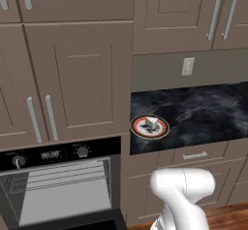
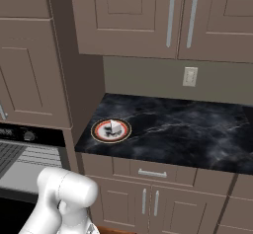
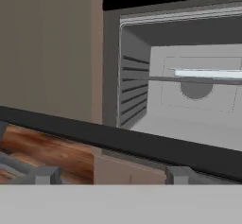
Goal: Take the baked cake out of the oven and place it on the plate for cooling. Then close the oven door.
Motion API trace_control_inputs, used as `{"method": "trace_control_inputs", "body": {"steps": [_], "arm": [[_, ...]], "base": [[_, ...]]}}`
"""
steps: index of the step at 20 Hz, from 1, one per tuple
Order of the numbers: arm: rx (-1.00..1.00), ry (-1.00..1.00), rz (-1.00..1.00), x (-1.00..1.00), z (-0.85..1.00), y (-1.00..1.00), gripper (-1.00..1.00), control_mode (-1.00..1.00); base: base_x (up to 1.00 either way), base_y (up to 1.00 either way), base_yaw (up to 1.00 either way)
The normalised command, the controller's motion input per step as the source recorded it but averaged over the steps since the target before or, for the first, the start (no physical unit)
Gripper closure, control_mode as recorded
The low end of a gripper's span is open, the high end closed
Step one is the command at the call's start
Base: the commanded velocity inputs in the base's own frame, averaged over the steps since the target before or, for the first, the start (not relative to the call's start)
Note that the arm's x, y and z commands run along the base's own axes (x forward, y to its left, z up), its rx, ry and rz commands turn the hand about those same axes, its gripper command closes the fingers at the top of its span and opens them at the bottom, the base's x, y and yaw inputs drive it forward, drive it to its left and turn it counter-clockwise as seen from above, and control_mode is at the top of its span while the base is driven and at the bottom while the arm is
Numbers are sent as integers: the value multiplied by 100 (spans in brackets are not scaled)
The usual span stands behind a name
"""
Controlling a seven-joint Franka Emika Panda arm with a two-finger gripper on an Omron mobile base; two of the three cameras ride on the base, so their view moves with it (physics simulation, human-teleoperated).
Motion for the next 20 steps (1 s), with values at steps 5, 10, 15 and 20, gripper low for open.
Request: {"method": "trace_control_inputs", "body": {"steps": [5, 10, 15, 20], "arm": [[0, -23, 0, 48, 0, -11, -100, -100], [0, -22, 0, 51, 0, -12, -100, -100], [0, -21, 0, 50, 0, -12, -100, -100], [0, -23, 0, 48, 1, -12, -100, -100]], "base": [[0, 0, 0], [0, 0, 0], [0, 0, 0], [0, 0, 0]]}}
